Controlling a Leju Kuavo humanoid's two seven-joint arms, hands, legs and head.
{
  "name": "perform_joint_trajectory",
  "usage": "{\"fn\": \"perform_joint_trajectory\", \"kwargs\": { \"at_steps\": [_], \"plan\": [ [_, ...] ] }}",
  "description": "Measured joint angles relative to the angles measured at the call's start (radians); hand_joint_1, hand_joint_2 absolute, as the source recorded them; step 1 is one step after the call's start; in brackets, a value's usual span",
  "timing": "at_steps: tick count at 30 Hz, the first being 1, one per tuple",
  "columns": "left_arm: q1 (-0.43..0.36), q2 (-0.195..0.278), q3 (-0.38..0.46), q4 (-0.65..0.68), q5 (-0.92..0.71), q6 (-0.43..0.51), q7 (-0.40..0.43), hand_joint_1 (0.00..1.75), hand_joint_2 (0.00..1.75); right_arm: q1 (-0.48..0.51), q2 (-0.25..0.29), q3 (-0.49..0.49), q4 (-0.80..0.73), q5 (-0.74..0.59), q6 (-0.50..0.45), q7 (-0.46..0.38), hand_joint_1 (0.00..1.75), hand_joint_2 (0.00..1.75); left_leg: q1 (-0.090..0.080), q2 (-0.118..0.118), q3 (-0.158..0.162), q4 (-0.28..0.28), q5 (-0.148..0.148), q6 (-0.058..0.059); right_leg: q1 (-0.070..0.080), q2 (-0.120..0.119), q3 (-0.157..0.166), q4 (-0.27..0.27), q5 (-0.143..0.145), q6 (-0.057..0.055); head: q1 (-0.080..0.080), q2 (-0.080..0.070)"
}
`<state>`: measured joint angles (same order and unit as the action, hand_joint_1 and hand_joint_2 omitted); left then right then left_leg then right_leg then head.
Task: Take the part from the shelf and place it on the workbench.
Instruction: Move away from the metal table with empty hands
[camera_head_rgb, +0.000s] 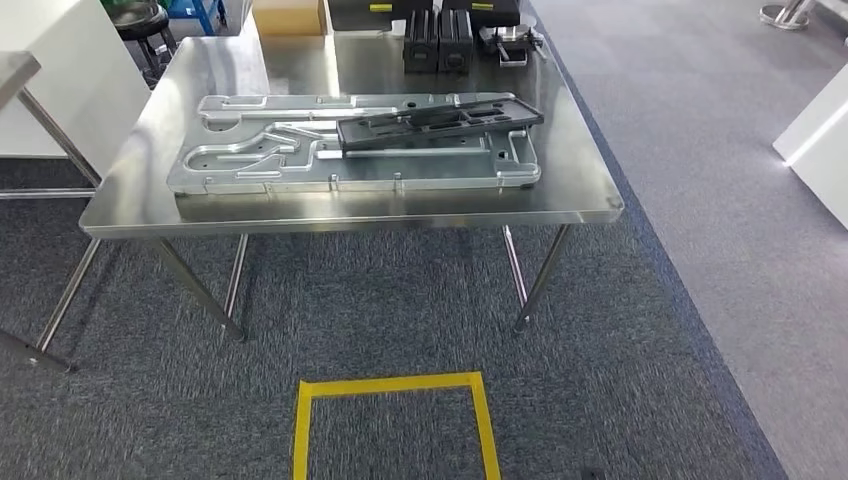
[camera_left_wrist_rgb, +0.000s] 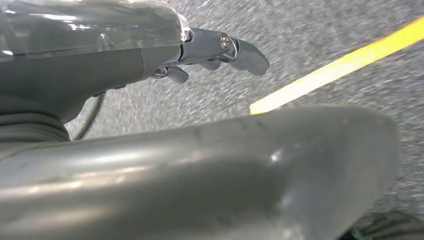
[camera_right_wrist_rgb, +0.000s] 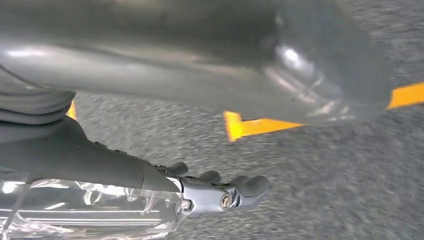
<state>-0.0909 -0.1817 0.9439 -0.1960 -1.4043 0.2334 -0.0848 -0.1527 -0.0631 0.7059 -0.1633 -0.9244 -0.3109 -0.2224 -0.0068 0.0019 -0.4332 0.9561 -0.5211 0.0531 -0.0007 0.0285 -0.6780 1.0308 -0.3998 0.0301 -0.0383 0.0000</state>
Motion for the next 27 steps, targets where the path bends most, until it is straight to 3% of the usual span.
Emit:
{"fn": "perform_joint_trajectory", "kwargs": {
  "at_steps": [2, 3, 4, 5, 6, 7, 8, 10, 11, 13, 14, 15, 18, 19, 20, 21, 22, 23, 25, 26, 27],
  "plan": [
    [0.001, 0.0, -0.003, 0.0, 0.0, 0.0, 0.001, 0.0, 0.0, -0.002, 0.001, 0.008, 0.001, 0.004, 0.001, 0.004, 0.0, 0.0, 0.001, 0.007, -0.033, 0.001, 0.026, 0.007, -0.006, -0.016, -0.029, 0.116, -0.115, 0.01, 0.0, 0.0],
    [0.002, -0.001, -0.004, 0.0, -0.001, 0.0, 0.001, 0.0, 0.0, -0.003, 0.001, 0.011, 0.001, 0.005, 0.001, 0.006, 0.0, 0.0, 0.0, 0.01, -0.05, 0.003, 0.039, 0.007, -0.009, -0.02, -0.04, 0.184, -0.152, 0.016, 0.0, 0.0],
    [0.003, -0.001, -0.005, 0.0, -0.001, 0.0, 0.001, 0.0, 0.0, -0.004, 0.001, 0.015, 0.0, 0.007, 0.002, 0.007, 0.0, 0.0, 0.0, 0.012, -0.069, 0.007, 0.051, 0.005, -0.011, -0.022, -0.042, 0.237, -0.16, 0.02, 0.0, 0.0],
    [0.003, -0.001, -0.006, 0.0, -0.001, 0.0, 0.001, 0.0, 0.0, -0.004, 0.002, 0.018, 0.0, 0.008, 0.002, 0.007, 0.0, 0.0, 0.0, 0.014, -0.089, 0.011, 0.063, 0.003, -0.013, -0.023, -0.031, 0.262, -0.144, 0.022, 0.0, 0.0],
    [0.003, -0.001, -0.006, 0.0, -0.001, 0.0, 0.001, 0.0, 0.0, -0.004, 0.002, 0.02, 0.0, 0.01, 0.002, 0.007, 0.0, 0.0, 0.0, 0.016, -0.108, 0.016, 0.074, 0.0, -0.014, -0.023, -0.002, 0.253, -0.114, 0.023, 0.0, 0.0],
    [0.003, -0.001, -0.006, 0.0, -0.001, 0.0, 0.001, 0.0, 0.0, -0.005, 0.002, 0.022, 0.0, 0.01, 0.002, 0.008, 0.0, 0.0, 0.0, 0.017, -0.126, 0.022, 0.084, -0.002, -0.015, -0.024, 0.045, 0.207, -0.088, 0.021, 0.0, 0.0],
    [0.002, -0.002, -0.006, 0.0, -0.001, 0.0, 0.002, 0.0, 0.0, -0.006, 0.002, 0.024, 0.0, 0.011, 0.002, 0.008, 0.0, 0.0, 0.0, 0.017, -0.14, 0.028, 0.092, -0.006, -0.013, -0.025, 0.107, 0.133, -0.08, 0.016, 0.0, 0.0],
    [0.001, -0.003, -0.007, 0.0, 0.0, 0.0, 0.002, 0.0, 0.0, -0.012, 0.002, 0.026, 0.0, 0.013, 0.002, 0.008, 0.0, 0.0, -0.002, 0.02, -0.159, 0.038, 0.107, -0.015, -0.007, -0.027, 0.215, -0.018, -0.108, 0.004, 0.0, 0.0],
    [0.0, -0.003, -0.007, 0.0, 0.0, -0.001, 0.002, 0.0, 0.0, -0.014, 0.002, 0.028, 0.0, 0.014, 0.002, 0.007, 0.0, 0.0, -0.002, 0.022, -0.164, 0.04, 0.116, -0.021, -0.003, -0.028, 0.24, -0.062, -0.123, -0.002, 0.0, 0.0],
    [0.0, -0.003, -0.007, 0.0, 0.0, -0.001, 0.002, 0.0, 0.0, -0.016, 0.003, 0.031, 0.0, 0.015, 0.002, 0.007, 0.0, 0.0, -0.001, 0.024, -0.173, 0.042, 0.129, -0.033, -0.002, -0.029, 0.237, -0.084, -0.119, -0.014, 0.0, 0.0],
    [0.0, -0.003, -0.007, 0.0, 0.0, -0.001, 0.002, 0.0, 0.0, -0.017, 0.003, 0.032, 0.0, 0.016, 0.002, 0.007, 0.0, 0.0, 0.001, 0.021, -0.18, 0.052, 0.116, -0.039, -0.004, -0.031, 0.227, -0.085, -0.108, -0.023, 0.0, 0.0],
    [0.001, -0.003, -0.007, 0.0, -0.001, -0.001, 0.003, 0.0, 0.0, -0.017, 0.004, 0.032, 0.0, 0.018, 0.002, 0.007, 0.0, 0.0, 0.002, 0.016, -0.191, 0.077, 0.084, -0.045, -0.006, -0.033, 0.216, -0.087, -0.096, -0.03, 0.0, 0.0],
    [0.005, -0.003, -0.007, 0.0, -0.003, -0.003, 0.005, 0.0, 0.0, -0.016, 0.005, 0.035, 0.0, 0.021, 0.003, 0.008, 0.0, 0.0, 0.007, 0.007, -0.241, 0.253, -0.063, -0.059, -0.006, -0.035, 0.167, -0.085, -0.057, -0.04, 0.0, 0.0],
    [0.005, -0.003, -0.007, 0.0, -0.004, -0.003, 0.005, 0.0, 0.0, -0.016, 0.005, 0.036, 0.0, 0.021, 0.003, 0.008, 0.0, 0.0, 0.01, 0.007, -0.248, 0.308, -0.079, -0.062, -0.006, -0.035, 0.148, -0.082, -0.044, -0.039, 0.0, 0.0],
    [0.005, -0.003, -0.007, 0.0, -0.005, -0.003, 0.005, 0.0, 0.0, -0.016, 0.005, 0.037, 0.0, 0.021, 0.003, 0.008, 0.0, 0.0, 0.012, 0.007, -0.242, 0.337, -0.068, -0.064, -0.006, -0.035, 0.128, -0.077, -0.032, -0.037, 0.0, 0.0],
    [0.005, -0.003, -0.007, 0.0, -0.005, -0.003, 0.005, 0.0, 0.0, -0.016, 0.005, 0.038, 0.0, 0.021, 0.004, 0.008, 0.0, 0.0, 0.014, 0.007, -0.219, 0.331, -0.038, -0.065, -0.006, -0.035, 0.107, -0.07, -0.021, -0.034, 0.0, 0.0],
    [0.004, -0.003, -0.007, 0.0, -0.005, -0.003, 0.005, 0.0, 0.0, -0.016, 0.005, 0.039, 0.0, 0.021, 0.004, 0.008, 0.0, 0.0, 0.016, 0.007, -0.179, 0.293, -0.006, -0.066, -0.007, -0.034, 0.086, -0.061, -0.011, -0.031, 0.0, 0.0],
    [0.003, -0.003, -0.008, 0.0, -0.005, -0.004, 0.005, 0.0, 0.0, -0.016, 0.005, 0.04, 0.0, 0.021, 0.004, 0.008, 0.0, 0.0, 0.018, 0.006, -0.124, 0.226, 0.006, -0.065, -0.007, -0.033, 0.068, -0.05, -0.003, -0.026, 0.0, 0.0],
    [0.0, -0.003, -0.009, 0.0, -0.005, -0.004, 0.004, 0.0, 0.0, -0.016, 0.005, 0.041, 0.0, 0.022, 0.005, 0.008, 0.0, 0.0, 0.016, 0.001, -0.026, 0.084, -0.017, -0.057, -0.006, -0.031, 0.043, -0.03, 0.01, -0.014, 0.0, 0.0],
    [-0.001, -0.003, -0.01, 0.0, -0.005, -0.004, 0.004, 0.0, 0.0, -0.016, 0.005, 0.042, 0.0, 0.024, 0.006, 0.008, 0.0, 0.0, 0.014, -0.001, -0.003, 0.043, -0.034, -0.049, -0.006, -0.03, 0.038, -0.026, 0.018, -0.008, 0.0, 0.0],
    [-0.001, -0.003, -0.011, 0.0, -0.005, -0.005, 0.004, 0.0, 0.0, -0.015, 0.005, 0.044, 0.0, 0.025, 0.008, 0.008, 0.0, 0.0, 0.011, -0.001, -0.001, 0.027, -0.038, -0.04, -0.005, -0.03, 0.035, -0.026, 0.028, -0.001, 0.0, 0.0]
  ]
}}
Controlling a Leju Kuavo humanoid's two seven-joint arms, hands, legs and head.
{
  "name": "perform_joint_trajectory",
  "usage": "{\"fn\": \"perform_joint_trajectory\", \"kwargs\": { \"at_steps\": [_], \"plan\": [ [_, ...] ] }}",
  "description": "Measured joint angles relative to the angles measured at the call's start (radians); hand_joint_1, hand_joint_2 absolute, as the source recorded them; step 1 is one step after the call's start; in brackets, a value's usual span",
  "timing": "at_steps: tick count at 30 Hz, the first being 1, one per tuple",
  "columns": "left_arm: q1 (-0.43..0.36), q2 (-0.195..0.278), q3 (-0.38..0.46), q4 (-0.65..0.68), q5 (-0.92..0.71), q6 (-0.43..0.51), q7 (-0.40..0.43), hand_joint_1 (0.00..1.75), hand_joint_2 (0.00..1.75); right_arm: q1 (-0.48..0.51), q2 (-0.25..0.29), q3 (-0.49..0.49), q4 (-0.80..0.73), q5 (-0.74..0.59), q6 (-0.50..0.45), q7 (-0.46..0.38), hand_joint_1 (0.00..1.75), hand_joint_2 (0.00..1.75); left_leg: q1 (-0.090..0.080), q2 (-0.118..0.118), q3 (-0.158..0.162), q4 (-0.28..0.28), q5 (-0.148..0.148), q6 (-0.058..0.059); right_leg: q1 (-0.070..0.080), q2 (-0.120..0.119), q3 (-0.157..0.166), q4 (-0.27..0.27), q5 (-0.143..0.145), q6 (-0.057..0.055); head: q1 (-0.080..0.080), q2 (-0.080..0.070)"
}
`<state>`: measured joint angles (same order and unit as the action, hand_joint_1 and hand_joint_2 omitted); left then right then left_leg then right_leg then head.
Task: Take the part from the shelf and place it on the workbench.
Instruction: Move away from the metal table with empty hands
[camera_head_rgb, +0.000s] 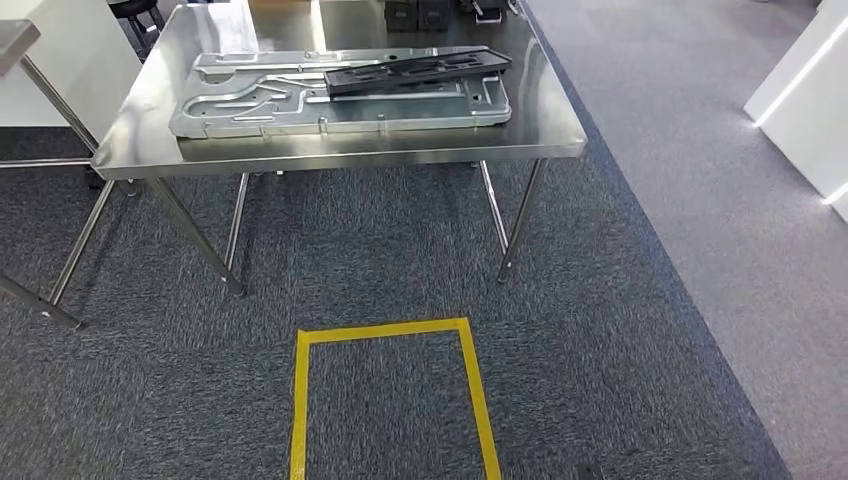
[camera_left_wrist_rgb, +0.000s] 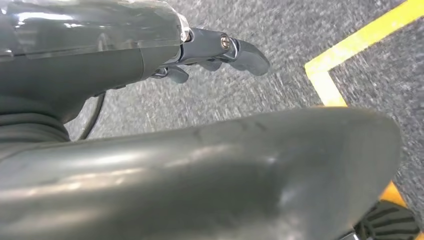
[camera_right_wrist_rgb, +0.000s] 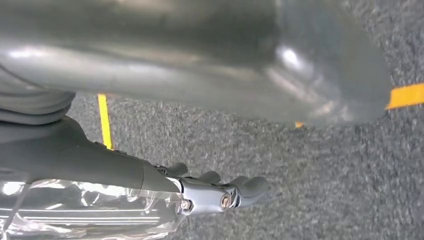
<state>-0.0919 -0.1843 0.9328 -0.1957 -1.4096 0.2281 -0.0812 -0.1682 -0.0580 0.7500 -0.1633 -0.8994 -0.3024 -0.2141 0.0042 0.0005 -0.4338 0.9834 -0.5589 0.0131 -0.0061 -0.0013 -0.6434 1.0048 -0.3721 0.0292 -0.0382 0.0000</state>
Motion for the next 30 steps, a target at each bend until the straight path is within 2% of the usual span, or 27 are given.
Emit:
{"fn": "perform_joint_trajectory", "kwargs": {
  "at_steps": [1, 2, 3, 4, 6, 7, 8, 9, 10, 11, 12, 13, 14, 15, 16, 17, 18, 20, 21, 22, 23, 24, 25, 26, 28, 29, 30],
  "plan": [
    [0.001, 0.0, 0.0, 0.0, 0.0, -0.001, 0.0, 0.0, 0.0, 0.002, 0.0, 0.002, 0.001, 0.001, 0.002, 0.001, 0.0, 0.0, 0.0, 0.002, -0.01, 0.002, 0.008, 0.01, -0.002, 0.0, -0.002, -0.002, 0.006, 0.007, 0.0, 0.0],
    [0.001, 0.0, 0.0, 0.0, 0.0, -0.002, 0.0, 0.0, 0.0, 0.004, 0.0, 0.004, 0.001, 0.002, 0.004, 0.002, 0.0, 0.0, 0.0, 0.005, -0.02, 0.001, 0.019, 0.02, -0.004, 0.001, -0.009, 0.003, -0.003, 0.013, 0.0, 0.0],
    [0.001, 0.0, -0.001, 0.001, 0.001, -0.003, 0.0, 0.0, 0.0, 0.006, 0.0, 0.005, 0.002, 0.002, 0.005, 0.004, 0.0, 0.0, 0.0, 0.008, -0.033, 0.0, 0.032, 0.029, -0.007, 0.001, -0.018, 0.021, -0.032, 0.019, 0.0, 0.0],
    [0.001, 0.0, -0.001, 0.001, 0.001, -0.003, 0.001, 0.0, 0.0, 0.008, 0.0, 0.007, 0.002, 0.002, 0.005, 0.005, 0.0, 0.0, 0.001, 0.01, -0.047, -0.001, 0.047, 0.036, -0.009, 0.001, -0.031, 0.059, -0.081, 0.024, 0.0, 0.0],
    [0.001, 0.0, -0.001, 0.001, 0.001, -0.003, 0.001, 0.0, 0.0, 0.009, 0.001, 0.01, 0.002, 0.002, 0.006, 0.006, 0.0, 0.0, -0.002, 0.011, -0.081, 0.001, 0.073, 0.042, -0.01, 0.001, -0.06, 0.182, -0.186, 0.032, 0.0, 0.0],
    [0.002, 0.0, -0.001, 0.001, 0.001, -0.003, 0.001, 0.0, 0.0, 0.009, 0.001, 0.011, 0.002, 0.002, 0.007, 0.006, 0.0, 0.0, -0.004, 0.012, -0.099, 0.003, 0.087, 0.042, -0.01, 0.001, -0.067, 0.243, -0.21, 0.034, 0.0, 0.0],
    [0.003, 0.0, -0.001, 0.001, 0.001, -0.004, 0.001, 0.0, 0.0, 0.01, 0.001, 0.012, 0.002, 0.002, 0.008, 0.008, 0.0, 0.0, -0.005, 0.012, -0.118, 0.005, 0.1, 0.042, -0.01, 0.001, -0.062, 0.282, -0.209, 0.035, 0.0, 0.0],
    [0.003, 0.0, -0.001, 0.001, 0.0, -0.004, 0.001, 0.0, 0.0, 0.01, 0.001, 0.012, 0.002, 0.002, 0.01, 0.011, 0.0, 0.0, -0.007, 0.013, -0.136, 0.008, 0.112, 0.04, -0.01, 0.001, -0.042, 0.288, -0.187, 0.033, 0.0, 0.0],
    [0.004, 0.0, -0.002, 0.001, -0.002, -0.006, 0.001, 0.0, 0.0, 0.011, 0.001, 0.012, 0.002, 0.001, 0.013, 0.014, 0.0, 0.0, -0.008, 0.013, -0.153, 0.01, 0.124, 0.039, -0.009, 0.001, -0.005, 0.258, -0.158, 0.029, 0.0, 0.0],
    [0.004, -0.001, -0.002, 0.001, -0.003, -0.007, 0.001, 0.0, 0.0, 0.011, 0.001, 0.012, 0.002, 0.0, 0.016, 0.017, 0.0, 0.0, -0.01, 0.014, -0.167, 0.012, 0.135, 0.038, -0.007, 0.001, 0.052, 0.194, -0.141, 0.022, 0.0, 0.0],
    [0.004, -0.002, -0.003, 0.001, -0.004, -0.008, 0.001, 0.0, 0.0, 0.011, 0.001, 0.012, 0.002, -0.001, 0.019, 0.019, 0.0, 0.0, -0.012, 0.013, -0.178, 0.014, 0.145, 0.035, -0.002, 0.001, 0.119, 0.11, -0.14, 0.014, 0.0, 0.0],
    [0.004, -0.004, -0.003, 0.001, -0.004, -0.008, 0.002, 0.0, 0.0, 0.01, 0.001, 0.012, 0.002, -0.001, 0.023, 0.019, 0.0, 0.0, -0.013, 0.014, -0.185, 0.016, 0.156, 0.031, 0.002, 0.0, 0.176, 0.029, -0.152, 0.005, 0.0, 0.0],
    [0.003, -0.005, -0.004, 0.001, -0.003, -0.008, 0.004, 0.0, 0.0, 0.01, 0.001, 0.012, 0.002, 0.0, 0.028, 0.019, 0.0, 0.0, -0.014, 0.015, -0.19, 0.015, 0.166, 0.026, 0.007, 0.0, 0.216, -0.029, -0.165, -0.003, 0.0, 0.0],
    [0.004, -0.006, -0.004, 0.001, -0.003, -0.009, 0.006, 0.0, 0.0, 0.01, 0.001, 0.013, 0.002, 0.003, 0.034, 0.017, 0.0, 0.0, -0.013, 0.016, -0.193, 0.013, 0.177, 0.02, 0.011, 0.0, 0.232, -0.061, -0.172, -0.009, 0.0, 0.0],
    [0.003, -0.006, -0.004, 0.001, -0.004, -0.008, 0.009, 0.0, 0.0, 0.01, 0.002, 0.015, 0.002, 0.009, 0.039, 0.016, 0.0, 0.0, -0.012, 0.017, -0.196, 0.01, 0.185, 0.014, 0.01, 0.0, 0.23, -0.071, -0.168, -0.017, 0.0, 0.0],
    [0.004, -0.007, -0.004, 0.001, -0.007, -0.008, 0.012, 0.0, 0.44, 0.009, 0.003, 0.019, 0.002, 0.021, 0.041, 0.015, 0.0, 0.0, -0.011, 0.016, -0.201, 0.012, 0.183, 0.009, 0.009, -0.001, 0.223, -0.073, -0.158, -0.025, 0.0, 0.0],
    [0.004, -0.007, -0.005, 0.001, -0.01, -0.007, 0.016, 0.0, 0.87, 0.009, 0.004, 0.026, 0.002, 0.037, 0.039, 0.014, 0.0, 0.44, -0.01, 0.013, -0.209, 0.027, 0.163, 0.003, 0.007, -0.003, 0.213, -0.076, -0.147, -0.034, 0.0, 0.0],
    [0.007, -0.007, -0.008, 0.001, -0.015, -0.003, 0.021, 0.0, 1.75, 0.007, 0.01, 0.051, 0.002, 0.081, 0.029, 0.007, 0.0, 1.31, -0.007, 0.008, -0.241, 0.115, 0.076, -0.006, 0.003, -0.005, 0.19, -0.079, -0.125, -0.045, 0.0, 0.0],
    [0.008, -0.007, -0.009, 0.001, -0.017, -0.001, 0.026, 0.0, 1.75, 0.007, 0.013, 0.065, 0.002, 0.101, 0.024, -0.002, 0.0, 1.75, -0.005, 0.007, -0.26, 0.183, 0.03, -0.01, 0.003, -0.005, 0.176, -0.078, -0.115, -0.046, 0.0, 0.0],
    [0.009, -0.007, -0.01, 0.001, -0.02, 0.0, 0.033, 0.0, 1.75, 0.006, 0.017, 0.08, 0.002, 0.118, 0.024, -0.014, 0.0, 1.75, -0.002, 0.007, -0.276, 0.249, 0.003, -0.014, 0.003, -0.005, 0.162, -0.076, -0.105, -0.045, 0.0, 0.0],
    [0.011, -0.007, -0.012, 0.001, -0.022, -0.001, 0.042, 0.0, 1.75, 0.004, 0.021, 0.093, 0.001, 0.131, 0.029, -0.027, 0.0, 1.75, 0.0, 0.007, -0.281, 0.297, 0.001, -0.017, 0.003, -0.006, 0.148, -0.072, -0.096, -0.044, 0.0, 0.0],
    [0.015, -0.007, -0.017, 0.001, -0.022, -0.003, 0.052, 0.0, 1.75, 0.003, 0.026, 0.101, -0.003, 0.14, 0.038, -0.036, 0.0, 1.75, 0.003, 0.007, -0.271, 0.312, 0.02, -0.02, 0.002, -0.006, 0.133, -0.067, -0.088, -0.041, 0.0, 0.0],
    [0.02, -0.006, -0.025, 0.001, -0.016, -0.005, 0.06, 0.0, 1.75, 0.001, 0.031, 0.106, -0.008, 0.149, 0.049, -0.042, 0.0, 1.75, 0.005, 0.007, -0.241, 0.289, 0.049, -0.021, 0.002, -0.006, 0.119, -0.06, -0.082, -0.039, 0.0, 0.0],
    [0.026, -0.005, -0.037, 0.001, -0.004, -0.009, 0.066, 0.0, 1.75, 0.0, 0.035, 0.106, -0.015, 0.159, 0.06, -0.043, 0.0, 1.75, 0.007, 0.007, -0.192, 0.23, 0.072, -0.022, 0.0, -0.005, 0.107, -0.052, -0.078, -0.035, 0.0, 0.0],
    [0.037, -0.003, -0.065, 0.001, 0.035, -0.017, 0.07, 0.0, 1.75, 0.0, 0.042, 0.101, -0.031, 0.182, 0.073, -0.04, 0.0, 1.75, 0.006, 0.006, -0.088, 0.084, 0.07, -0.017, 0.001, -0.004, 0.087, -0.033, -0.074, -0.026, 0.0, 0.0],
    [0.043, -0.002, -0.08, 0.001, 0.06, -0.021, 0.071, 0.0, 1.75, 0.0, 0.044, 0.095, -0.037, 0.195, 0.078, -0.037, 0.0, 1.75, 0.005, 0.005, -0.057, 0.033, 0.057, -0.012, 0.002, -0.005, 0.079, -0.025, -0.073, -0.02, 0.0, 0.0],
    [0.048, -0.001, -0.094, 0.001, 0.085, -0.025, 0.072, 0.0, 1.75, 0.0, 0.046, 0.088, -0.043, 0.209, 0.083, -0.034, 0.0, 1.75, 0.004, 0.005, -0.046, 0.009, 0.045, -0.007, 0.004, -0.005, 0.073, -0.02, -0.07, -0.014, 0.0, 0.0]
  ]
}}
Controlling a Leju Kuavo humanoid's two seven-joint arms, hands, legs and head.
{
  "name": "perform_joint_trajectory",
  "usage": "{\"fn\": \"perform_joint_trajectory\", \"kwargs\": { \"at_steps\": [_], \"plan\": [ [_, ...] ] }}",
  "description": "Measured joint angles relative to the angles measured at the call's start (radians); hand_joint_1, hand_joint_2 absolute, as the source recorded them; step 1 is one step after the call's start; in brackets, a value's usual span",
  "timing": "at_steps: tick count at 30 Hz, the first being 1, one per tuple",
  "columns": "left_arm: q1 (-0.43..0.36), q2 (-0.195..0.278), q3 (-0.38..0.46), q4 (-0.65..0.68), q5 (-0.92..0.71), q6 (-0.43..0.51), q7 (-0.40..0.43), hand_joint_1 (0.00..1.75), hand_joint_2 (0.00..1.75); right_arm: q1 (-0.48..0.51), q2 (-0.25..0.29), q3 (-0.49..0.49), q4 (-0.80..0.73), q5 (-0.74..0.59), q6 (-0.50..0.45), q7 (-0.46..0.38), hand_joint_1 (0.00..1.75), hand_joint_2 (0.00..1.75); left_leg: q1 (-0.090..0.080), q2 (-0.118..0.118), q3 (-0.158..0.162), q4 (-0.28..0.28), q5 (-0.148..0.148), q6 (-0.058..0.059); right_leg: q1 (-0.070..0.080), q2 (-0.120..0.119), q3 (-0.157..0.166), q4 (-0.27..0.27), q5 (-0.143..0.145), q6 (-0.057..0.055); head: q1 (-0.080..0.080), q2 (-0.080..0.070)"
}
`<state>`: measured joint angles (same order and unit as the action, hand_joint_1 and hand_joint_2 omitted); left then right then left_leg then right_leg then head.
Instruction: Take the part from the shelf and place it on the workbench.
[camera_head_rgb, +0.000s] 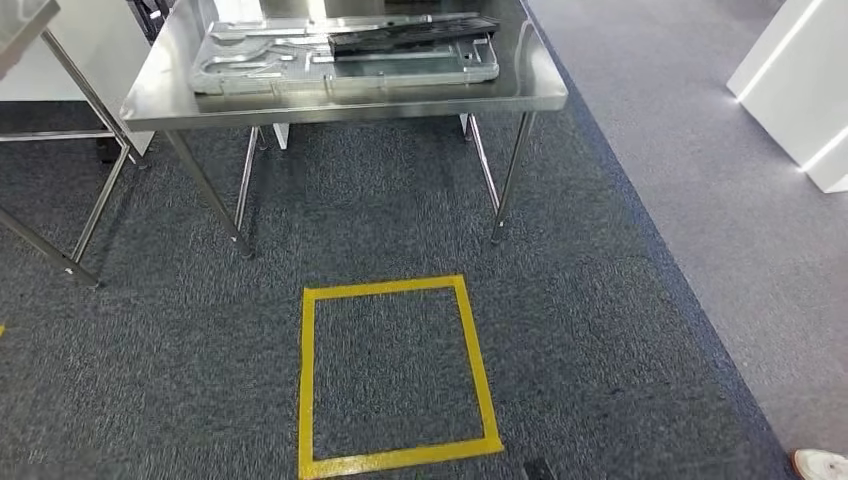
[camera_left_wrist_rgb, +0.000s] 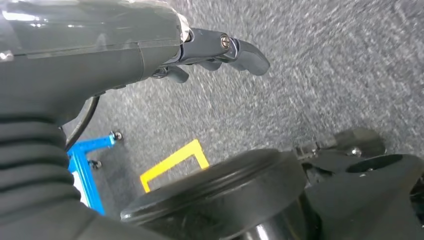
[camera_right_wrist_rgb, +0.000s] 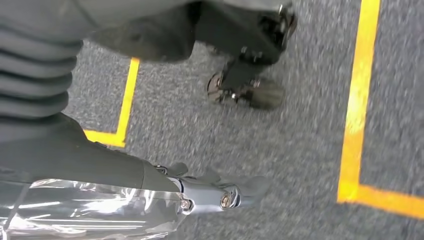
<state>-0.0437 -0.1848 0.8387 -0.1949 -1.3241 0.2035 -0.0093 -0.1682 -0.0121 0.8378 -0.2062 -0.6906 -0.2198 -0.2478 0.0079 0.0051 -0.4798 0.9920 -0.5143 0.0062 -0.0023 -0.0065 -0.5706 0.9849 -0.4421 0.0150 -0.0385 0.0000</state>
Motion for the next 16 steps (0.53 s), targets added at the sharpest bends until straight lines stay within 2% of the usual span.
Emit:
{"fn": "perform_joint_trajectory", "kwargs": {
  "at_steps": [2, 3, 4, 5, 7, 8, 9, 10, 11, 13, 14, 16],
  "plan": [
    [0.012, 0.003, -0.03, 0.0, 0.053, -0.007, 0.001, 0.0, 1.75, 0.004, 0.001, -0.019, -0.008, 0.027, 0.009, 0.005, 0.0, 1.75, 0.001, 0.001, -0.004, -0.011, -0.001, 0.015, -0.002, 0.0, -0.006, 0.008, 0.002, 0.012, 0.0, 0.0],
    [0.017, 0.006, -0.045, -0.001, 0.08, -0.011, 0.001, 0.0, 1.75, 0.008, 0.001, -0.03, -0.012, 0.041, 0.013, 0.009, 0.0, 1.75, 0.002, 0.002, -0.006, -0.013, 0.003, 0.022, -0.003, 0.001, -0.013, 0.022, -0.01, 0.017, 0.0, 0.0],
    [0.02, 0.008, -0.059, -0.002, 0.105, -0.014, 0.002, 0.0, 1.75, 0.014, 0.001, -0.042, -0.014, 0.054, 0.017, 0.014, 0.0, 1.75, 0.003, 0.004, -0.008, -0.015, 0.008, 0.03, -0.006, 0.002, -0.027, 0.055, -0.033, 0.022, 0.0, 0.0],
    [0.021, 0.011, -0.074, -0.005, 0.13, -0.018, 0.002, 0.0, 1.75, 0.021, 0.001, -0.054, -0.016, 0.067, 0.021, 0.019, 0.0, 1.75, 0.002, 0.005, -0.012, -0.016, 0.012, 0.035, -0.008, 0.003, -0.051, 0.112, -0.069, 0.027, 0.0, 0.0],
    [0.021, 0.016, -0.104, -0.014, 0.18, -0.026, 0.001, 0.0, 1.75, 0.039, 0.001, -0.08, -0.017, 0.093, 0.029, 0.03, 0.0, 1.75, 0.0, 0.006, -0.02, -0.015, 0.017, 0.039, -0.01, 0.003, -0.11, 0.252, -0.138, 0.034, 0.0, 0.0],
    [0.021, 0.02, -0.118, -0.02, 0.205, -0.03, 0.001, 0.0, 1.75, 0.049, 0.001, -0.094, -0.016, 0.106, 0.033, 0.035, 0.0, 1.31, -0.001, 0.006, -0.023, -0.014, 0.018, 0.039, -0.011, 0.003, -0.128, 0.297, -0.152, 0.035, 0.0, 0.0],
    [0.021, 0.023, -0.133, -0.027, 0.228, -0.034, 0.001, 0.0, 1.75, 0.06, 0.001, -0.106, -0.016, 0.118, 0.037, 0.04, 0.0, 0.87, -0.002, 0.006, -0.025, -0.012, 0.019, 0.039, -0.011, 0.003, -0.126, 0.303, -0.145, 0.035, 0.0, 0.0],
    [0.02, 0.025, -0.146, -0.036, 0.251, -0.037, 0.001, 0.0, 1.75, 0.071, 0.001, -0.119, -0.016, 0.13, 0.041, 0.045, 0.0, 0.44, -0.003, 0.006, -0.025, -0.011, 0.019, 0.039, -0.011, 0.003, -0.104, 0.266, -0.119, 0.032, 0.0, 0.0],
    [0.02, 0.028, -0.161, -0.046, 0.275, -0.041, 0.002, 0.0, 1.75, 0.082, 0.001, -0.134, -0.016, 0.142, 0.045, 0.05, 0.0, 0.0, -0.004, 0.006, -0.023, -0.011, 0.019, 0.038, -0.01, 0.003, -0.065, 0.195, -0.082, 0.027, 0.0, 0.0],
    [0.019, 0.033, -0.192, -0.065, 0.325, -0.048, 0.002, 0.0, 1.75, 0.102, 0.001, -0.165, -0.016, 0.169, 0.052, 0.06, 0.0, 0.0, -0.007, 0.006, -0.022, -0.009, 0.017, 0.032, -0.005, 0.003, 0.008, 0.056, -0.033, 0.014, 0.0, 0.0],
    [0.019, 0.036, -0.208, -0.073, 0.353, -0.052, 0.002, 0.0, 1.75, 0.111, 0.001, -0.181, -0.016, 0.183, 0.057, 0.064, 0.0, 0.0, -0.008, 0.006, -0.024, -0.008, 0.016, 0.027, -0.002, 0.003, 0.026, 0.017, -0.025, 0.008, 0.0, 0.0],
    [0.02, 0.042, -0.233, -0.084, 0.394, -0.058, 0.002, 0.0, 1.75, 0.122, 0.001, -0.205, -0.015, 0.204, 0.064, 0.071, 0.0, 0.0, -0.009, 0.007, -0.027, -0.008, 0.017, 0.018, 0.002, 0.003, 0.028, 0.003, -0.028, 0.002, 0.0, 0.0]
  ]
}}
